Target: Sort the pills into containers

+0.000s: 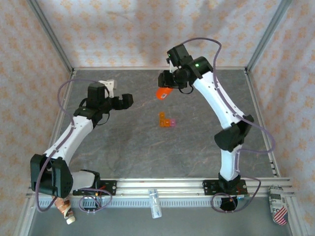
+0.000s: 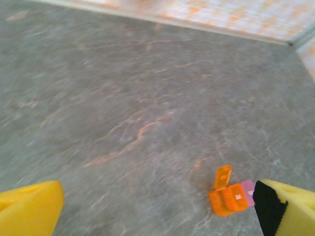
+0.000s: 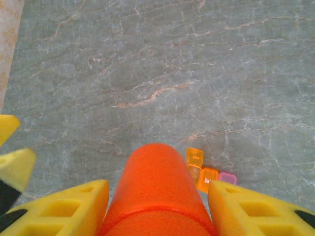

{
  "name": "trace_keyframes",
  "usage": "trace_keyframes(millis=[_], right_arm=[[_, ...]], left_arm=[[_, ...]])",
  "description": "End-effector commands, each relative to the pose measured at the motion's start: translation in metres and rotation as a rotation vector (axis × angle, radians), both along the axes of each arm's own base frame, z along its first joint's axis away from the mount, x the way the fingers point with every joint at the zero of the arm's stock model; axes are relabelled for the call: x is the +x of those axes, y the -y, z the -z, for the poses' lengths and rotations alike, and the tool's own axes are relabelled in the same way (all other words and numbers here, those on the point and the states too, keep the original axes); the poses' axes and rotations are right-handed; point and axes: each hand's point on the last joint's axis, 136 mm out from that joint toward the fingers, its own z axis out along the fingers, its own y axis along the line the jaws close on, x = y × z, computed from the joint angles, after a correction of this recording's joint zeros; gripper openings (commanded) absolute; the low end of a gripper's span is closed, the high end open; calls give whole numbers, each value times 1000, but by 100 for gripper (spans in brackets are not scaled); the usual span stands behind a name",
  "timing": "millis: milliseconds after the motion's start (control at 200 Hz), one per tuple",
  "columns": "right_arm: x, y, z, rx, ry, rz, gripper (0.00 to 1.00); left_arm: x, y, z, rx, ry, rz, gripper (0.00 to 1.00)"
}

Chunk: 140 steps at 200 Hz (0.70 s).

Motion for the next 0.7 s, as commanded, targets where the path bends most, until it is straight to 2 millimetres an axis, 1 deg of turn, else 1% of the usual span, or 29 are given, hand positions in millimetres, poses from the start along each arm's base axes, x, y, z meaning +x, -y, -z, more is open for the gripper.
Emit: trace_keyframes(millis=[0,75,155,330,425,510,575,696], right_arm=[[-4,-5,-1,34,-45,-101,27],[-1,-8,-2,69,-59,-134,27],[0,-9,0,87,-70,-160,27],[-11,-17,11,101,-113,-272,27],[-17,-23,14,126,-125,-327,27],[-20,-28,10,160,-125,-356,27],[-18,-31,9,177,-119,-353,28],[-16,-38,11,214,-139,-354,28]], left_arm=[[12,34,-20,15,206,174,100],[12,48,-20,41,290,236,100],[6,64,-19,51,365,305,100],[2,85,-25,14,471,380,99],[2,97,-29,-13,493,417,98],[1,105,-33,-37,496,452,97],[-1,110,-37,-65,493,474,96],[-7,119,-43,-103,470,536,94]])
